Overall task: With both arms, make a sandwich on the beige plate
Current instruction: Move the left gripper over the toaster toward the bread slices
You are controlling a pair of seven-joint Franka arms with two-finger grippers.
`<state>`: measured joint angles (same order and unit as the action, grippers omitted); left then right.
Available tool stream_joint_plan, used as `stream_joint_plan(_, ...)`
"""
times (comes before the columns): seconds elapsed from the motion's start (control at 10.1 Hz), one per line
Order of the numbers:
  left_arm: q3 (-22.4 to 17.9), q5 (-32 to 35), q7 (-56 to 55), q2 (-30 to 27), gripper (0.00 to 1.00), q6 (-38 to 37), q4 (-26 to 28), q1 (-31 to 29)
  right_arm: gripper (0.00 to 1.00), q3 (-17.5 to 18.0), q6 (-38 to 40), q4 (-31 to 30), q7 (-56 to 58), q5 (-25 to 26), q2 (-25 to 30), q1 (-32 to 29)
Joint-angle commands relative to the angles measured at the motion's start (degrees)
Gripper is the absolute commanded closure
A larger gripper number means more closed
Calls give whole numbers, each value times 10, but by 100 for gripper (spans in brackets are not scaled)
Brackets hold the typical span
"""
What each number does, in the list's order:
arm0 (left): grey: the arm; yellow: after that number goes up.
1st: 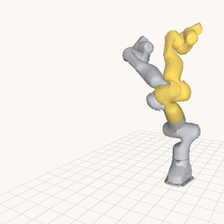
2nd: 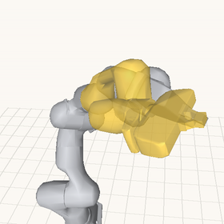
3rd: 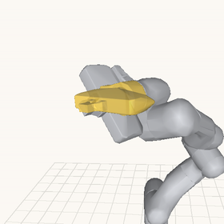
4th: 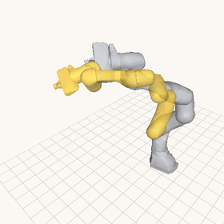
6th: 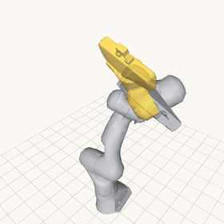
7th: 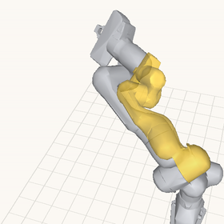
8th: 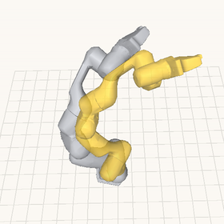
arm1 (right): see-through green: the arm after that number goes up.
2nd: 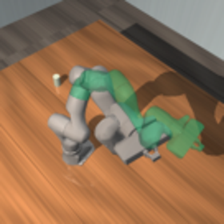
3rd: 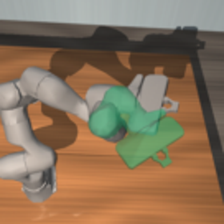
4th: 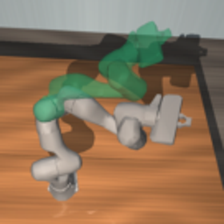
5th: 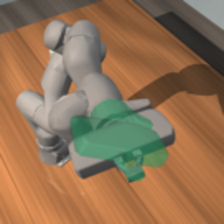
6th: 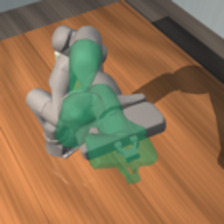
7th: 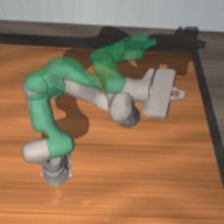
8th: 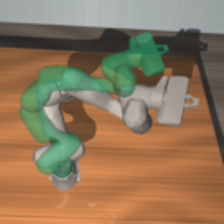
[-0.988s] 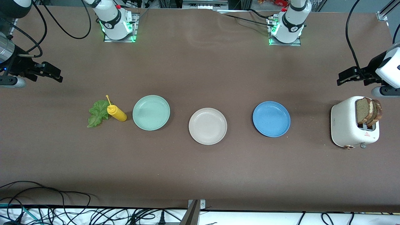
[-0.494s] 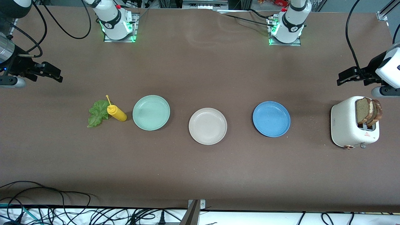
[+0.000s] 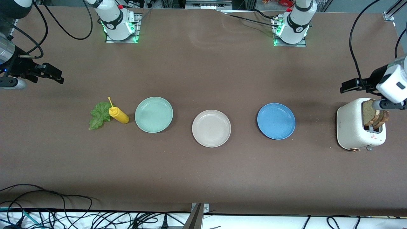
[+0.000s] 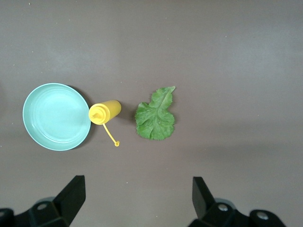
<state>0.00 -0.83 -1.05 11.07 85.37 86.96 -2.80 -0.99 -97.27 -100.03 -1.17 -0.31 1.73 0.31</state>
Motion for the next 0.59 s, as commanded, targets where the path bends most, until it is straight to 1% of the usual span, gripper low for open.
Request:
stream_joint_plan(0.0,2,-15,-2,27,0,-3,-18,-16,0,2,12,15,-5,1,-6,0)
stream_joint_plan(0.3,1,-8,0,48,0,-3,-32,-17,0,1,12,15,-6,2,-6,0)
stream_joint_plan(0.49,-1,-9,9,55,0,9,-34,-34,0,1,12,15,-6,2,-6,0)
